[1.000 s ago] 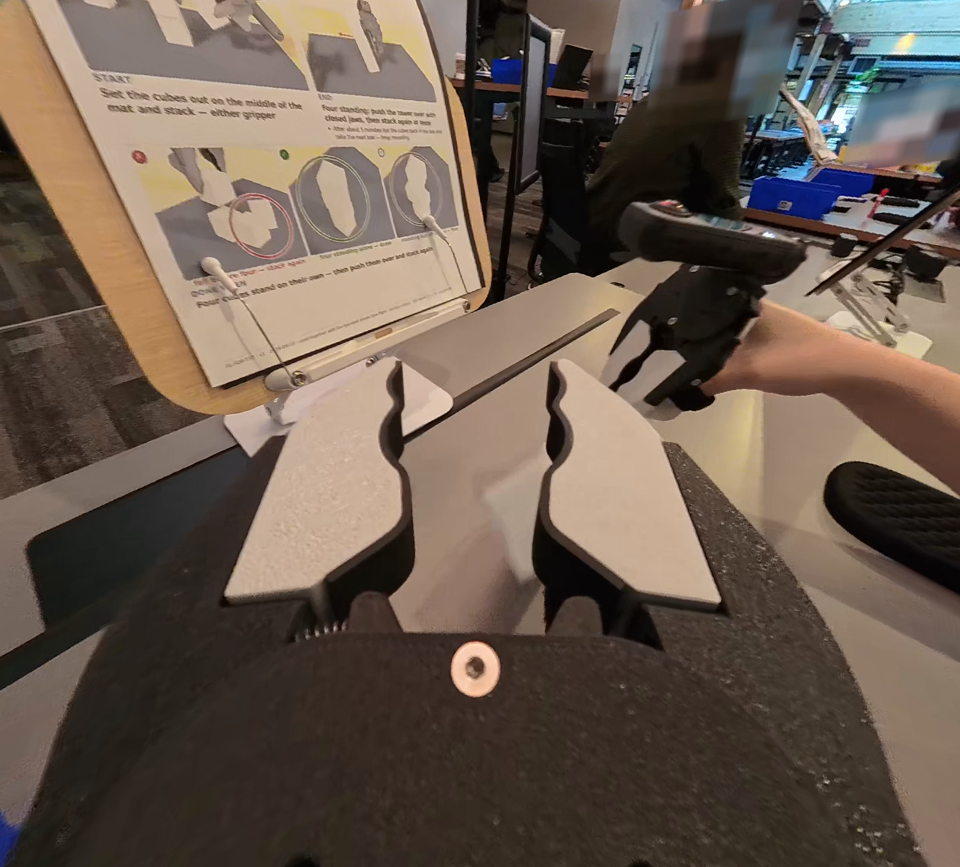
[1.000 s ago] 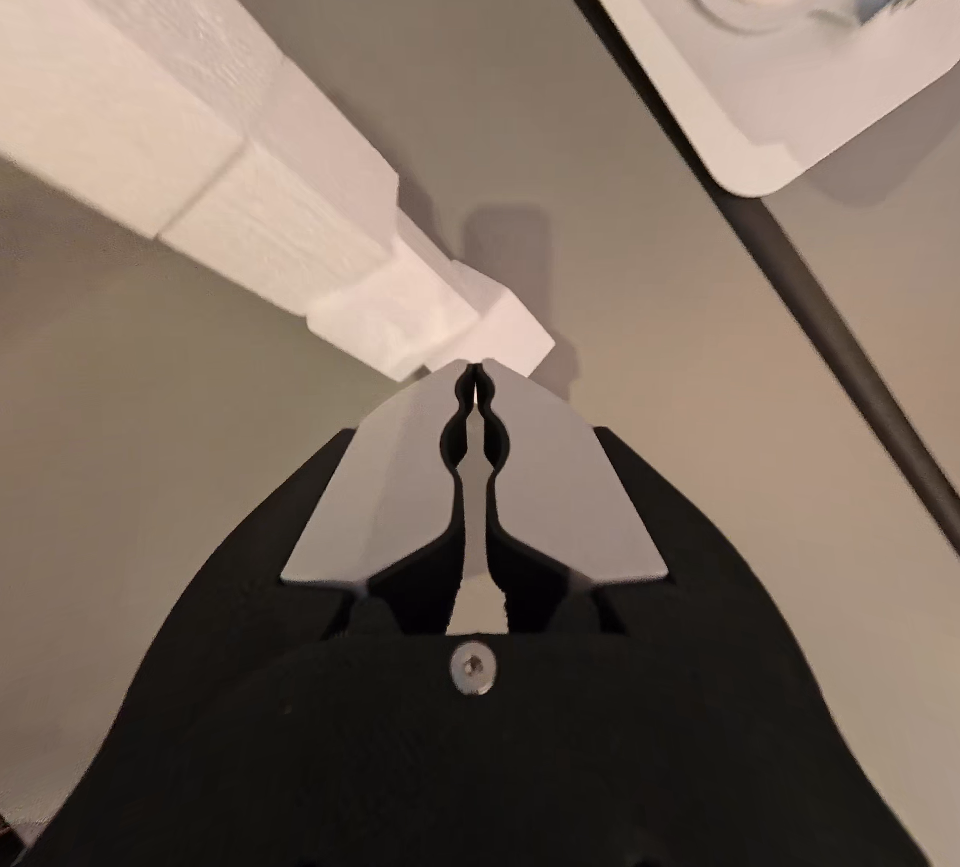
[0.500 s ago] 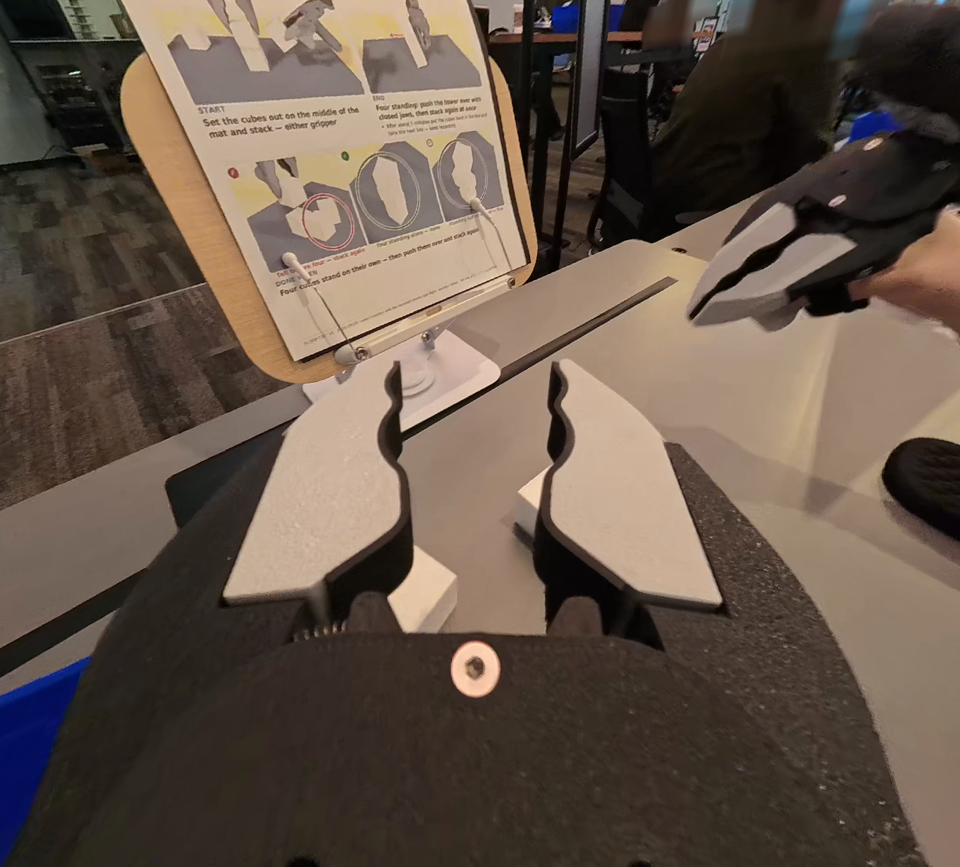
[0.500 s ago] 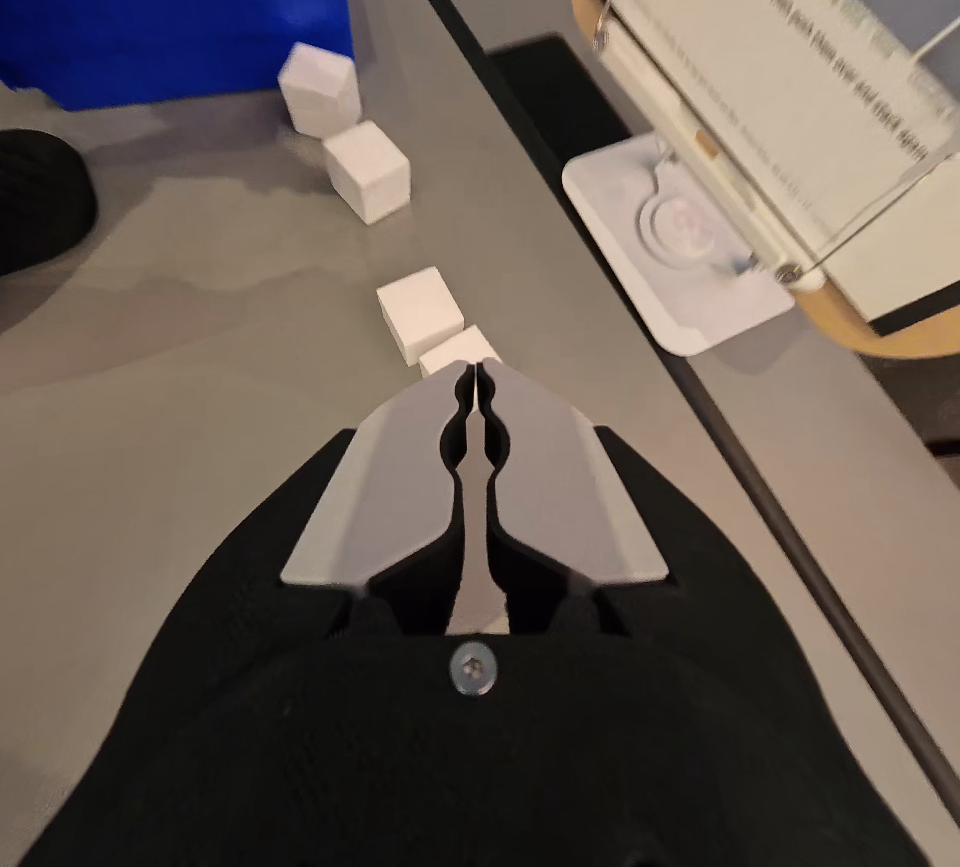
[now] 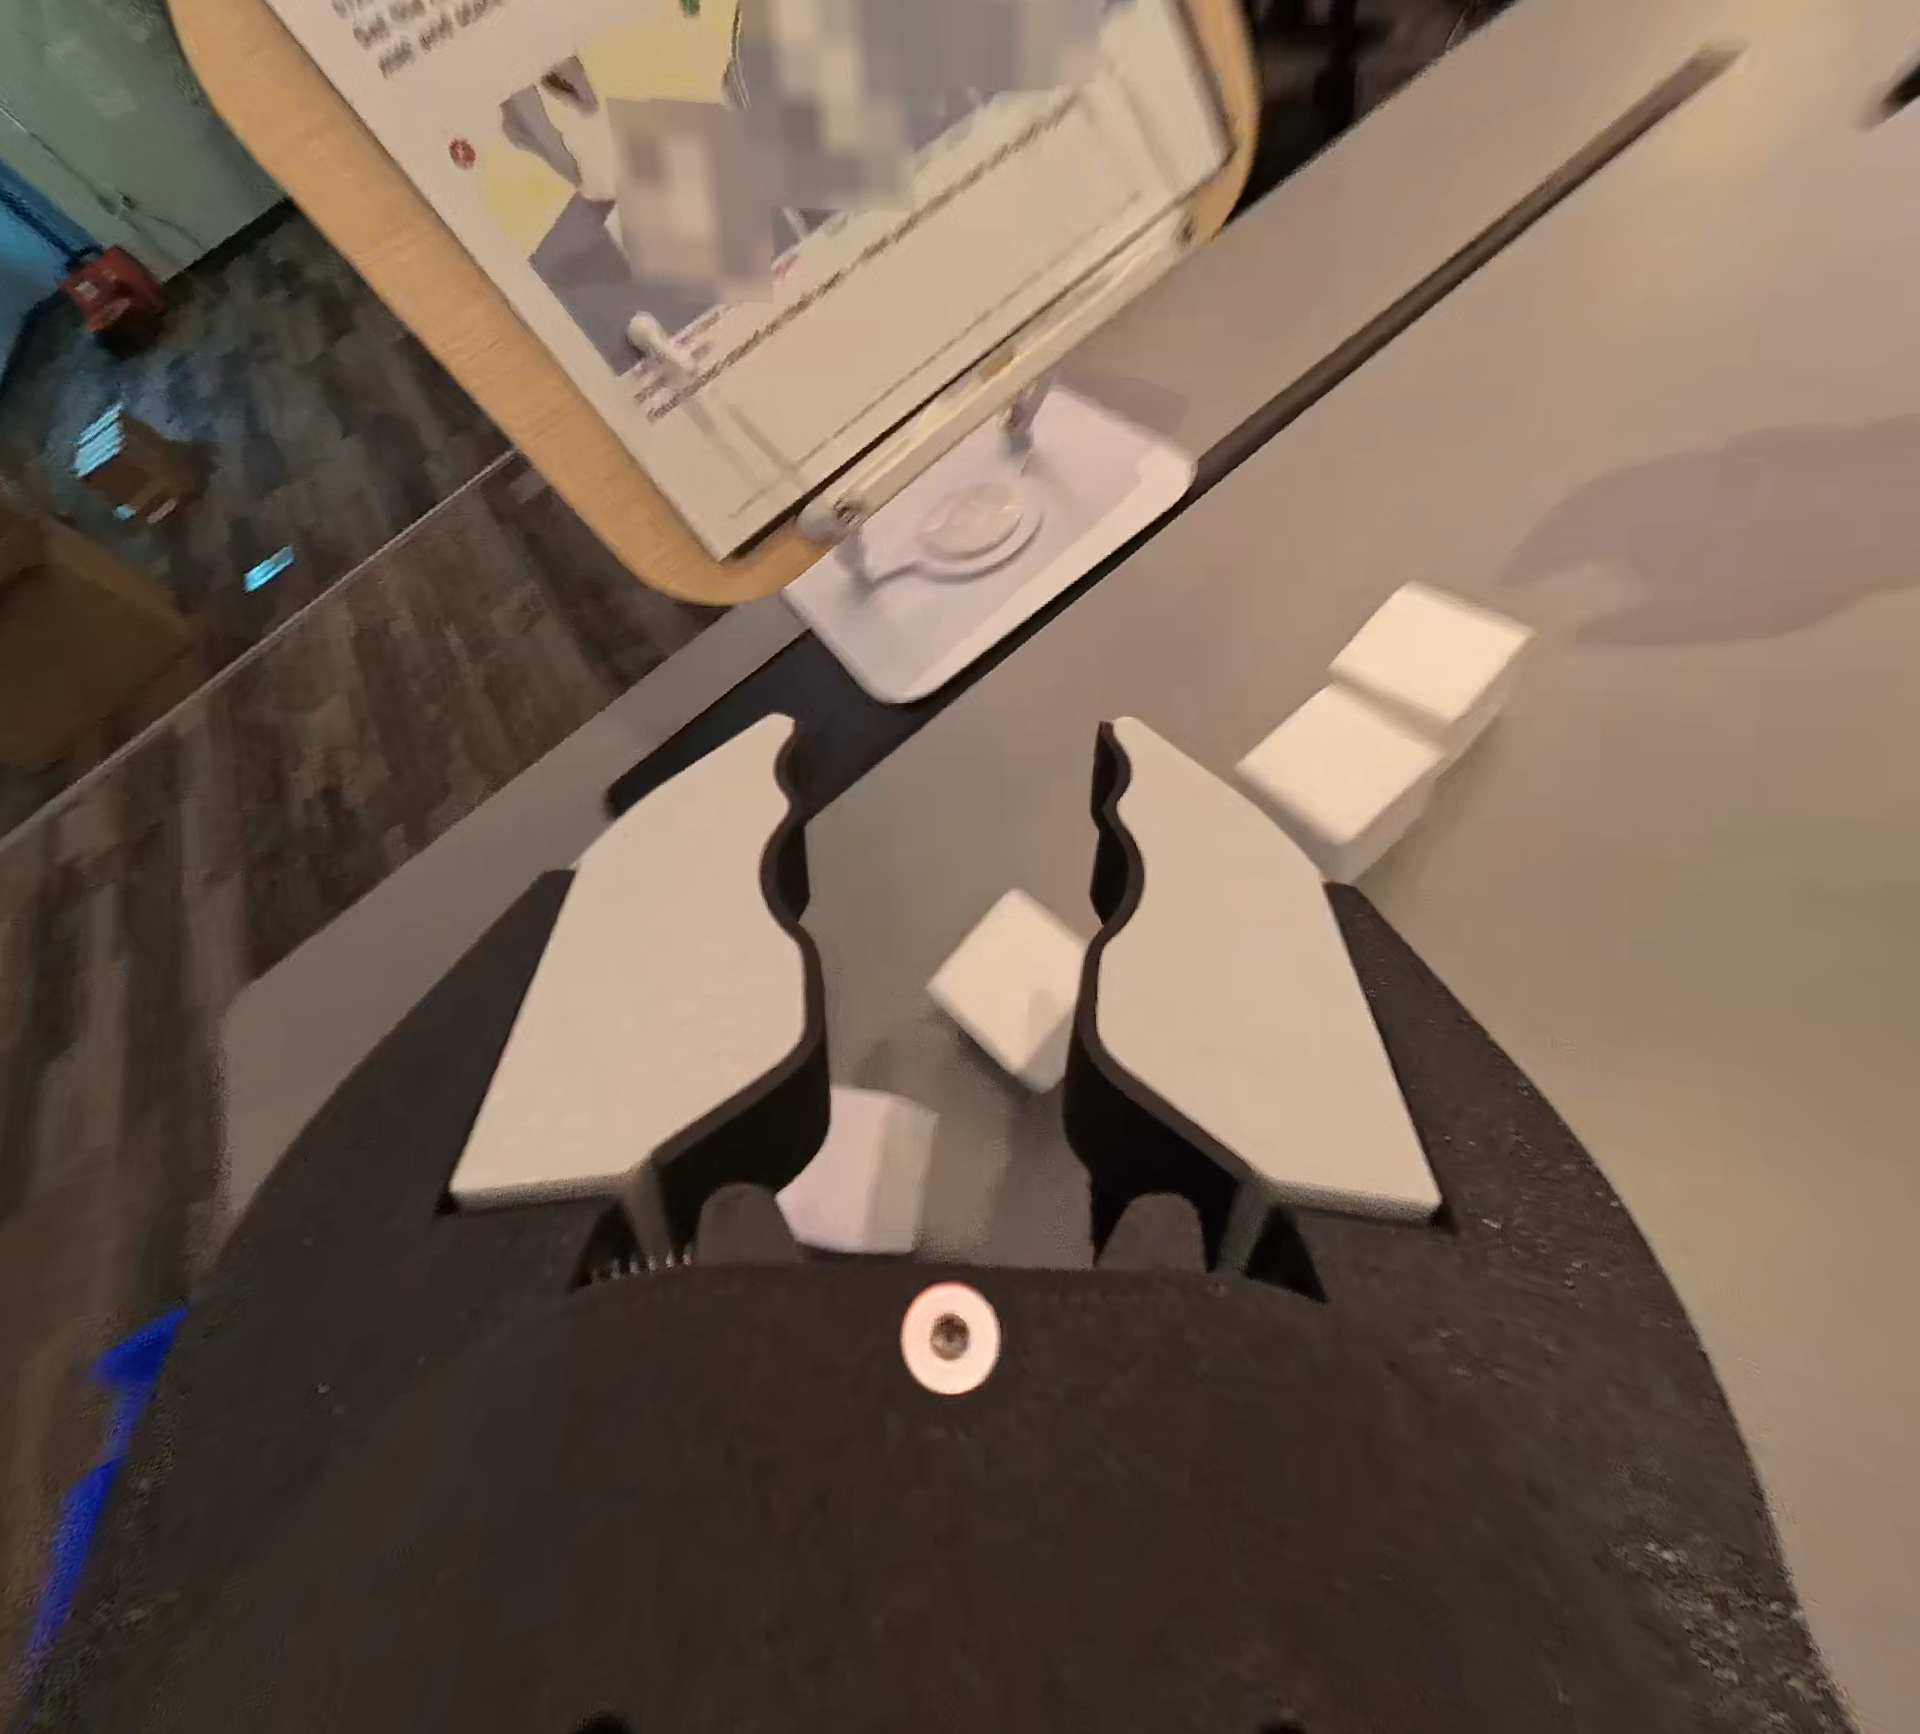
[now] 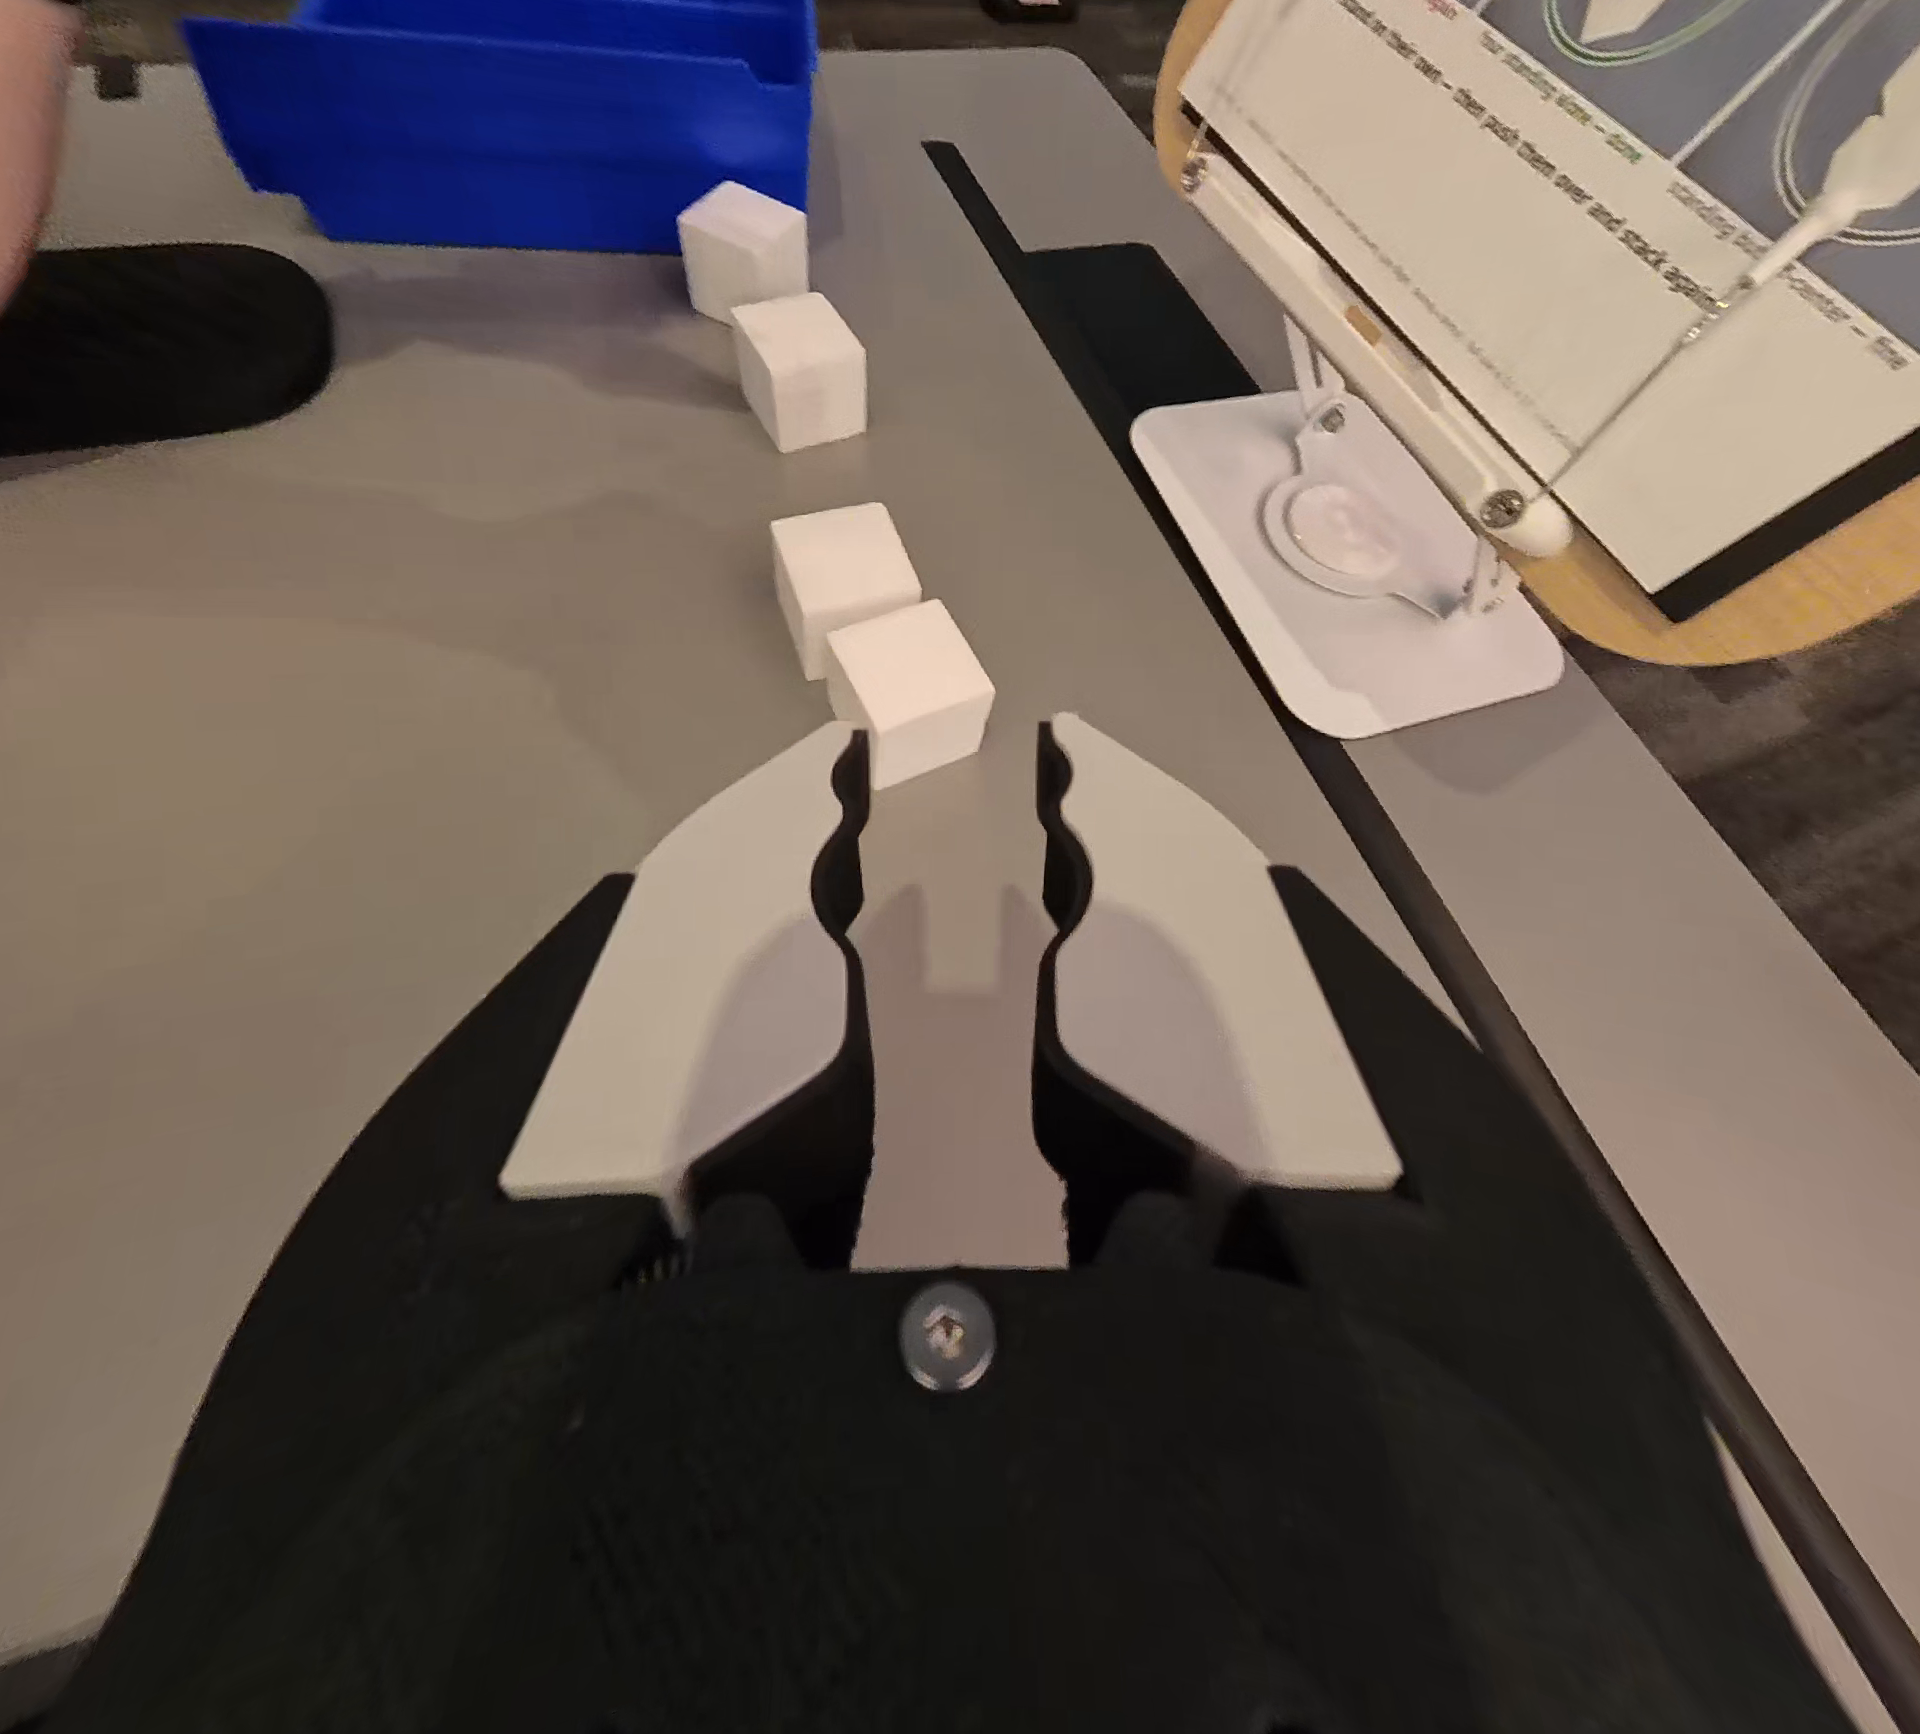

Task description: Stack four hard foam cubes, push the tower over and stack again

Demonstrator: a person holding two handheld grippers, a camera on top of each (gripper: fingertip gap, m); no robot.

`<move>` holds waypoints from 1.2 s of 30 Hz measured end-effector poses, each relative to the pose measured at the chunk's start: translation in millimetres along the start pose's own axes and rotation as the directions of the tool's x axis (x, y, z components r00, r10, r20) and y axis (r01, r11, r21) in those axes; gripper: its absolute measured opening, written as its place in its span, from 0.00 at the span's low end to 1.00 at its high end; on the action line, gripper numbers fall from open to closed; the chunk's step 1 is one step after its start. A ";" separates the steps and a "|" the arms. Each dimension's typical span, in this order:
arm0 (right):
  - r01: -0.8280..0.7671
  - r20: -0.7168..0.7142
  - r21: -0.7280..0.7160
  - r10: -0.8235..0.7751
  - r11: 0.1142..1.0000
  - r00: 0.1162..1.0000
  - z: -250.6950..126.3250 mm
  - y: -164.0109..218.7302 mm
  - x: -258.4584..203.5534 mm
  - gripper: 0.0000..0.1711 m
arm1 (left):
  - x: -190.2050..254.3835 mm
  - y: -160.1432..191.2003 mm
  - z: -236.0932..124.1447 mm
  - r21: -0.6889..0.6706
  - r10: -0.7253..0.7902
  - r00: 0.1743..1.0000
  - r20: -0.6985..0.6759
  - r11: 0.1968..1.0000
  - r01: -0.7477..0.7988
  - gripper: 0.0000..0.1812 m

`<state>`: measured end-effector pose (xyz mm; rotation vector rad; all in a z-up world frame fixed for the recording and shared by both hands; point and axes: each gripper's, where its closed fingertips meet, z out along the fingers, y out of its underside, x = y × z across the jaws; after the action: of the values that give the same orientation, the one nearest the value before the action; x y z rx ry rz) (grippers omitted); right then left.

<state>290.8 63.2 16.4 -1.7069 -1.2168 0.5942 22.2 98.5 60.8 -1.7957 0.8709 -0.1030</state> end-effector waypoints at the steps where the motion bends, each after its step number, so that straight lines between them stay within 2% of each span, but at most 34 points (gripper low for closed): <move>1: 0.000 0.009 0.013 0.000 1.000 1.000 -0.1 -1.1 -0.3 0.18 | -11.2 8.0 8.8 -0.083 0.050 0.998 0.031 0.995 -0.047 0.30; 2: -0.004 0.015 0.021 0.003 1.000 1.000 0.1 -2.0 -0.1 0.19 | -19.9 17.6 17.1 -0.171 0.102 0.994 0.033 0.981 -0.095 0.31; 4: -0.014 0.025 0.027 0.014 1.000 1.000 0.8 -1.6 0.1 0.20 | -23.0 42.1 27.0 -0.322 0.164 0.984 -0.065 0.930 -0.176 0.30; 6: -0.014 0.033 0.024 0.013 1.000 0.999 0.2 1.2 -0.7 0.21 | -27.8 66.2 28.1 -0.424 0.183 0.975 -0.125 0.879 -0.219 0.30; 10: -0.043 0.036 0.051 0.042 0.998 0.998 -4.4 3.2 2.7 0.21 | -29.4 97.7 28.8 -0.483 0.200 0.960 -0.194 0.832 -0.271 0.31; 13: -0.062 0.035 0.076 0.059 0.995 0.998 -9.8 3.1 5.4 0.22 | -25.4 125.8 30.0 -0.565 0.187 0.953 -0.239 0.771 -0.294 0.33; 16: -0.076 0.035 0.100 0.073 0.992 0.997 -15.7 3.9 8.5 0.22 | -30.2 150.7 31.4 -0.637 0.257 0.933 -0.252 0.681 -0.360 0.36; 25: -0.131 0.053 0.138 0.125 0.982 0.991 -21.8 6.5 15.8 0.21 | -35.7 193.4 37.9 -0.725 0.334 0.899 -0.283 0.539 -0.429 0.38; 27: -0.127 0.052 0.127 0.121 0.984 0.991 -20.0 7.9 15.9 0.21 | -35.6 194.7 40.4 -0.718 0.345 0.895 -0.284 0.541 -0.437 0.34; 32: -0.115 0.059 0.087 0.111 0.990 0.992 -13.4 13.0 13.5 0.21 | -34.4 206.2 43.8 -0.743 0.287 0.914 -0.287 0.536 -0.401 0.37; 36: -0.111 0.059 0.058 0.108 0.992 0.992 -10.0 18.2 12.4 0.21 | -31.7 209.0 43.0 -0.733 0.304 0.908 -0.289 0.539 -0.414 0.36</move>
<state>312.0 69.0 6.4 -1.7234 -1.1372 0.7426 -87.0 120.8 -123.8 -2.3753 1.5352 0.5350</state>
